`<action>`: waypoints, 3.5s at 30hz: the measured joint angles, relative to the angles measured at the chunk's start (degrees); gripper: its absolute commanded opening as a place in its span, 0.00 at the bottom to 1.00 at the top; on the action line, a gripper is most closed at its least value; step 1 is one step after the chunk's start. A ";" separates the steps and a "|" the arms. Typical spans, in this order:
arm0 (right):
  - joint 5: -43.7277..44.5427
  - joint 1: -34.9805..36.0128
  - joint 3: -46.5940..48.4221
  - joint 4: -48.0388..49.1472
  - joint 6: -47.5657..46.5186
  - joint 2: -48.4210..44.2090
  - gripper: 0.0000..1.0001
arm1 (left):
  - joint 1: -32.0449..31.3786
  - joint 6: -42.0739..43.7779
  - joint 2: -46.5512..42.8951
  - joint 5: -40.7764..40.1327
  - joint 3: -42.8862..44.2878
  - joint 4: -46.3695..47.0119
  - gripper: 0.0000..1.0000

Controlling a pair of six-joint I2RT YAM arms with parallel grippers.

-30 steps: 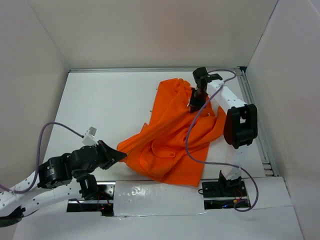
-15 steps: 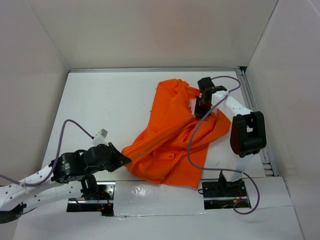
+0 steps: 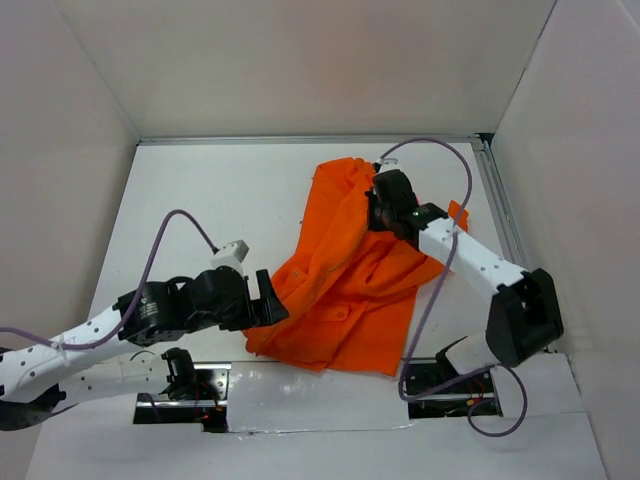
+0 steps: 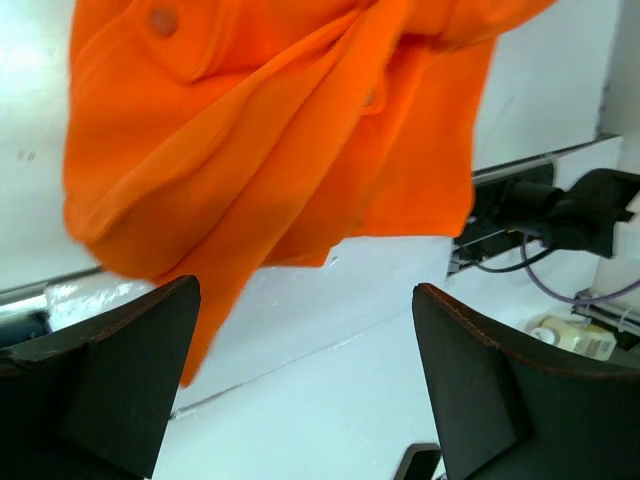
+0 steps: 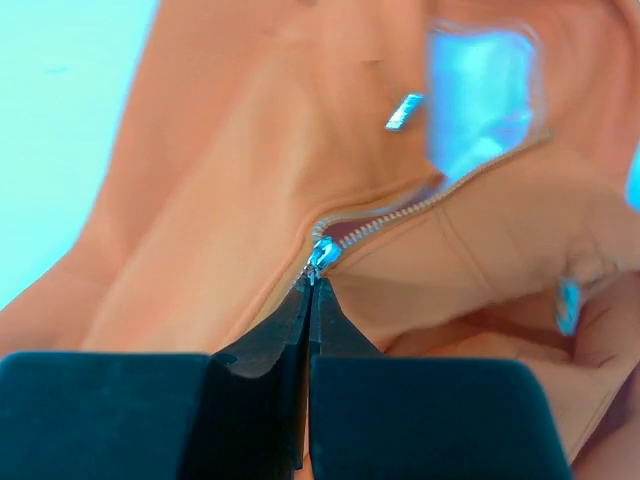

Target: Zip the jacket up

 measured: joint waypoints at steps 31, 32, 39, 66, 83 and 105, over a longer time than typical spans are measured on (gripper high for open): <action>-3.52 6.19 -19.58 6.03 -6.56 -20.76 0.00 | 25.44 37.97 81.99 44.54 64.02 20.09 0.99; -3.50 6.27 -19.58 6.05 -6.56 -20.76 0.00 | 25.07 38.42 83.19 44.61 65.29 19.85 0.98; -2.43 6.40 -19.58 6.08 -6.40 -20.76 0.00 | 23.58 38.95 85.94 44.72 65.51 18.71 0.25; -1.40 15.69 -18.82 2.54 2.95 -16.90 0.00 | 25.14 41.44 82.66 42.45 62.84 20.50 0.99; -1.31 11.43 -14.69 -0.48 5.46 -20.15 0.00 | 22.84 45.62 43.06 34.23 23.45 27.06 0.99; 1.07 4.66 -4.17 -5.16 7.52 -11.04 0.00 | 17.20 44.00 47.34 25.44 19.41 28.37 0.00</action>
